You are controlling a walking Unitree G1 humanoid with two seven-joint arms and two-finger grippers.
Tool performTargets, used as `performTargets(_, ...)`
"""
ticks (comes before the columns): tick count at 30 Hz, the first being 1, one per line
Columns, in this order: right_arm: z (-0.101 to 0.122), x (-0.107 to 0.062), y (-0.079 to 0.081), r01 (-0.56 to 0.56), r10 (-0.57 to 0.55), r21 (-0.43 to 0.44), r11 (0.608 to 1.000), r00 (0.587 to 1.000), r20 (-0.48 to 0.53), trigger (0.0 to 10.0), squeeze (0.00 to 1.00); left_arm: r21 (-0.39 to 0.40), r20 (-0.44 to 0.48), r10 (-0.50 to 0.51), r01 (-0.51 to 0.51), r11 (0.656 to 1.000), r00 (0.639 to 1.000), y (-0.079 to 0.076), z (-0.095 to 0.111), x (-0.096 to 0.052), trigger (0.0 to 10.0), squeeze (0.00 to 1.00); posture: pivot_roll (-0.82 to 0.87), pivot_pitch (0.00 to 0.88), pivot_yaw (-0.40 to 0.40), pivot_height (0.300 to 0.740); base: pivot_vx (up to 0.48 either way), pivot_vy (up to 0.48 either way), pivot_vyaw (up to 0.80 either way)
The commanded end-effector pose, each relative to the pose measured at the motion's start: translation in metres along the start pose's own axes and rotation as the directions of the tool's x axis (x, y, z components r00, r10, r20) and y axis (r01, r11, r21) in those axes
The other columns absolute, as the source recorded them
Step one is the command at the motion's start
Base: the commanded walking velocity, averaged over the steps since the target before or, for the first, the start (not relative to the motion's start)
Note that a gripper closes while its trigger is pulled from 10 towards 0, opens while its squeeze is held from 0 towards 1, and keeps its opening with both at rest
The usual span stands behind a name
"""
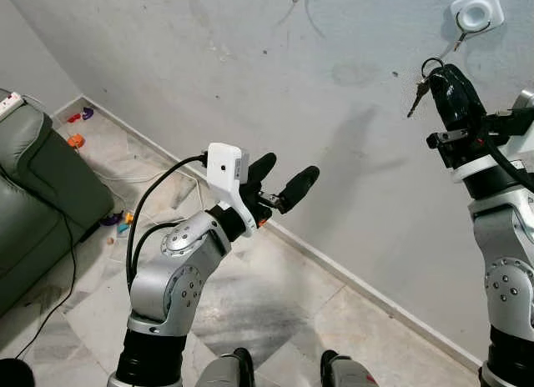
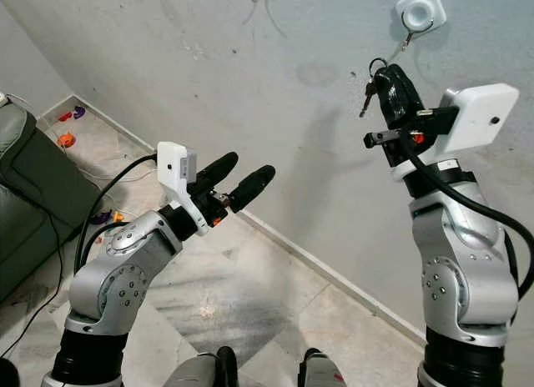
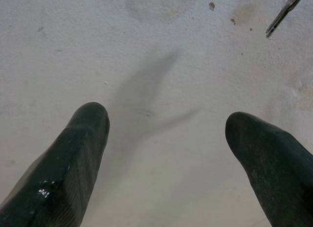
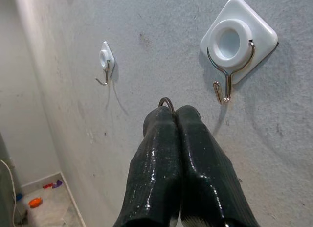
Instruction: Hang keys on a hook
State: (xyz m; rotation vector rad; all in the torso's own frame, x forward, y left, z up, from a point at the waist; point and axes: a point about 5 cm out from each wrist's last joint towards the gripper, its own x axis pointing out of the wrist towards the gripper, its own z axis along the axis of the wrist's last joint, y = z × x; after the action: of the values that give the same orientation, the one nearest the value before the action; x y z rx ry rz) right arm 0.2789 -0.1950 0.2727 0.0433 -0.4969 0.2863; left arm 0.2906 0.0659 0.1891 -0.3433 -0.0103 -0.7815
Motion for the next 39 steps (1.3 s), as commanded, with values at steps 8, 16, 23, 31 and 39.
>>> performTargets(8, 0.006, -0.001, 0.006, -0.03, 0.03, -0.008, 1.0, 0.999, 0.018, 0.0, 0.0, 0.006, -0.013, 0.027, -0.027, 1.0, 1.0, 0.004, -0.003, -0.003, 10.0, 0.0, -0.11, 0.186, 0.154, 0.74, 0.0, 0.0, 0.0)
performTargets(16, 0.006, -0.001, 0.006, -0.03, 0.03, -0.008, 1.0, 0.999, 0.018, 0.0, 0.0, 0.006, -0.013, 0.027, -0.027, 1.0, 1.0, 0.004, -0.003, -0.003, 10.0, 0.0, -0.11, 0.186, 0.154, 0.74, 0.0, 0.0, 0.0)
performTargets(23, -0.02, 0.02, 0.019, 0.021, -0.019, 0.092, 0.996, 1.0, -0.021, 0.0, 0.0, 0.205, 0.065, 0.079, -0.091, 0.975, 0.995, 0.003, 0.011, 0.004, 10.0, 0.0, -0.1, 0.184, 0.103, 0.74, 0.0, 0.0, 0.0)
performTargets(31, -0.045, 0.014, 0.031, 0.013, -0.002, 0.112, 0.994, 0.995, -0.097, 0.0, 0.0, 0.258, 0.103, 0.231, -0.25, 0.933, 0.967, 0.024, 0.001, -0.01, 10.0, 0.0, -0.09, 0.176, 0.076, 0.74, 0.0, 0.0, 0.0)
performTargets(39, -0.053, 0.016, 0.032, -0.006, 0.021, 0.116, 0.993, 0.991, -0.131, 0.0, 0.0, 0.256, 0.09, 0.29, -0.304, 0.918, 0.953, 0.03, -0.011, -0.022, 10.0, 0.0, -0.07, 0.174, 0.052, 0.74, 0.0, 0.0, 0.0)
